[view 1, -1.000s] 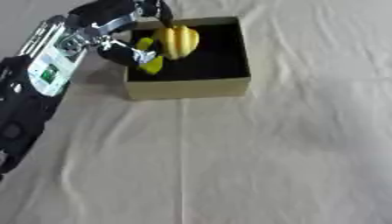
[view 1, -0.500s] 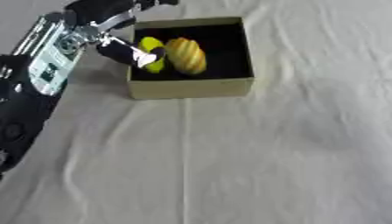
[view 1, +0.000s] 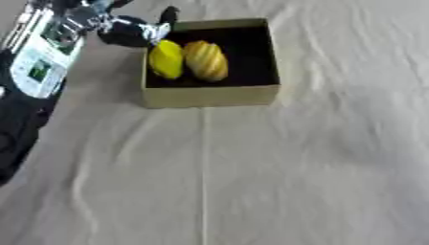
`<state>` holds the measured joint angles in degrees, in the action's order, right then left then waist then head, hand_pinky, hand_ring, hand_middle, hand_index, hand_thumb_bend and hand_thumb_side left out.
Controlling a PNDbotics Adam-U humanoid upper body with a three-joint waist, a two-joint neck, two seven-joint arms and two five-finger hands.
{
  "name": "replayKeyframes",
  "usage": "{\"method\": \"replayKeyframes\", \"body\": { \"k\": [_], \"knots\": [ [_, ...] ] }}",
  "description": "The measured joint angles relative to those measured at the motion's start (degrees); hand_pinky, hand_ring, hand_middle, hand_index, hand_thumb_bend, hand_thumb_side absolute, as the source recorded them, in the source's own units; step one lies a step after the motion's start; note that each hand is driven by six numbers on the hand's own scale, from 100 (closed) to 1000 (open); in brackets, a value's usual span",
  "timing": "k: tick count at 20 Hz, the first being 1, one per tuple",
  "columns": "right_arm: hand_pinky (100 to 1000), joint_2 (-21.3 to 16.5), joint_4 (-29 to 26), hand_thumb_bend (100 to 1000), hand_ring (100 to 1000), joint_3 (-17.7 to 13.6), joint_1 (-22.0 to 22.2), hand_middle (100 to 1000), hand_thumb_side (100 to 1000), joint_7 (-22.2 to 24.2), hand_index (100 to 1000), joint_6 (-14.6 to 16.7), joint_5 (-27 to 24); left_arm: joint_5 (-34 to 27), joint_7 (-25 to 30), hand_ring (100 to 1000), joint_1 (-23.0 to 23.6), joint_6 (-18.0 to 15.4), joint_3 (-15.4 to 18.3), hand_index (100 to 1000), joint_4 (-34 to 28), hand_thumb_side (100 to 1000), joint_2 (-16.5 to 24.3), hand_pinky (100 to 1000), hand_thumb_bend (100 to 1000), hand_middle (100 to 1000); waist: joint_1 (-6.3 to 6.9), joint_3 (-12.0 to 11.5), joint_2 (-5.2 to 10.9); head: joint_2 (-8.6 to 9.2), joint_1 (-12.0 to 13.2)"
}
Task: Pick up objects on the table and place them in the box.
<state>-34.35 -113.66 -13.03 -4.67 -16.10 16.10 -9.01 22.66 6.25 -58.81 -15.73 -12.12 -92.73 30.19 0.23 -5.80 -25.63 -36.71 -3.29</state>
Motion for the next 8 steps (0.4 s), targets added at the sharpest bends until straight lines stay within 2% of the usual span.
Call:
{"method": "replayKeyframes", "body": {
  "k": [2, 4, 6, 8],
  "knots": [
    [910, 0.0, 0.0, 100, 766, -0.2, 0.3, 434, 576, -0.7, 722, 0.7, 0.3, -6.4, -2.4, 802, 3.5, 2.6, 2.1, 826, -8.2, 217, 2.6, 835, 100, 767, -0.04, -0.4, 0.11, 0.0, -0.5],
    [908, 0.0, 0.0, 100, 766, -0.4, 0.5, 437, 573, -1.4, 723, 1.5, 0.7, -12.7, -5.9, 795, 7.4, 4.6, 4.8, 819, -15.5, 276, 5.0, 828, 100, 762, -0.34, -0.9, 0.34, 0.0, -0.9],
    [906, 0.0, 0.0, 100, 766, -0.4, 0.6, 442, 570, -2.0, 724, 2.3, 1.2, -17.4, -9.9, 792, 10.6, 4.5, 7.3, 817, -18.8, 306, 6.1, 823, 100, 762, -0.82, -1.1, 0.45, 0.01, -1.2],
    [904, 0.0, 0.0, 100, 766, -0.5, 0.7, 447, 569, -2.7, 725, 3.5, 1.8, -21.4, -14.1, 791, 13.8, 2.6, 9.7, 815, -20.2, 314, 6.7, 820, 100, 760, -1.4, -1.5, 0.45, 0.03, -1.5]
  ]
}}
